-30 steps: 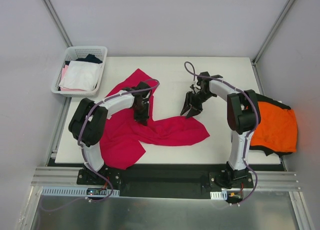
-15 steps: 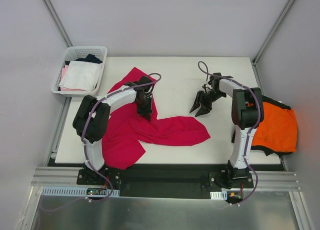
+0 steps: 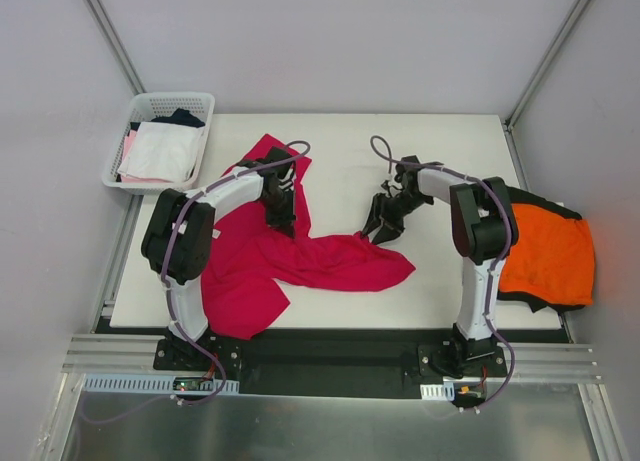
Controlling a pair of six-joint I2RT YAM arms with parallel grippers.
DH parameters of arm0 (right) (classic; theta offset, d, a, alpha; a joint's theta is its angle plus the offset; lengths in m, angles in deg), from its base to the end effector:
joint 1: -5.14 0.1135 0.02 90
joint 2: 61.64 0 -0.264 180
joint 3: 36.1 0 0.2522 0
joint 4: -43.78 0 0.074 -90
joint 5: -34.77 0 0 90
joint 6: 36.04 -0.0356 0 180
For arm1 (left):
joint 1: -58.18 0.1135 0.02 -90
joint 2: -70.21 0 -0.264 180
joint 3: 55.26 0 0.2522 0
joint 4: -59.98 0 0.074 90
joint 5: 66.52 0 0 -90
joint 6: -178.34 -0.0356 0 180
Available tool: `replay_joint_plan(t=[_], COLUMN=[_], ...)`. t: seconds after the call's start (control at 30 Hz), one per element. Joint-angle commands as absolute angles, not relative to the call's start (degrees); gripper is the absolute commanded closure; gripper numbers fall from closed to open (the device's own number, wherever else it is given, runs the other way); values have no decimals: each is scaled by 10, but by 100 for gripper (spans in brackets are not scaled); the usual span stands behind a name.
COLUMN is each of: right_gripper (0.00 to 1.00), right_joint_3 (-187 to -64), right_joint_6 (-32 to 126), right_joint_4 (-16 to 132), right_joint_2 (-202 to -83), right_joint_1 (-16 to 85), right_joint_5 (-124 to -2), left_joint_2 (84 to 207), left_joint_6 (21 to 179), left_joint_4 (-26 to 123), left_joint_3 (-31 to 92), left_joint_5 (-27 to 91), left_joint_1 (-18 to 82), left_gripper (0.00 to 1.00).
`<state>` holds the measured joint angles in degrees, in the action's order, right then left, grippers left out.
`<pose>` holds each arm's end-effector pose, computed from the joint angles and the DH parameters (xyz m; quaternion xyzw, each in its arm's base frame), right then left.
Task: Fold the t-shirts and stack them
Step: Flatten the tshirt out
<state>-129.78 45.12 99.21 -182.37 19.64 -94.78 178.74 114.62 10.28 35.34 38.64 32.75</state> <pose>0.3746 0.1203 0.1252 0.0685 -0.9368 -0.3431 0.0079 0.3438 -0.1738 0.1860 0.0184 0.9726 -0.2003 0.1166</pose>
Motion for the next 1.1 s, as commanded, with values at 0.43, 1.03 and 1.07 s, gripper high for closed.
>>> replay_joint_plan(t=[0.43, 1.03, 1.07], right_gripper=[99, 99, 99], right_joint_3=[-1332, -1356, -1355], right_joint_6=[424, 422, 423], right_joint_4=[966, 1112, 1118], right_joint_2=[-1824, -1618, -1605], right_joint_1=[258, 153, 149], right_joint_5=[-931, -768, -765], left_joint_2=[1802, 1832, 1838], left_joint_6=[1144, 1205, 1203], left_joint_4=[90, 83, 80], left_joint_3=[378, 440, 449], left_joint_5=[396, 366, 366], left_joint_1=[334, 461, 466], left_gripper=[97, 97, 97])
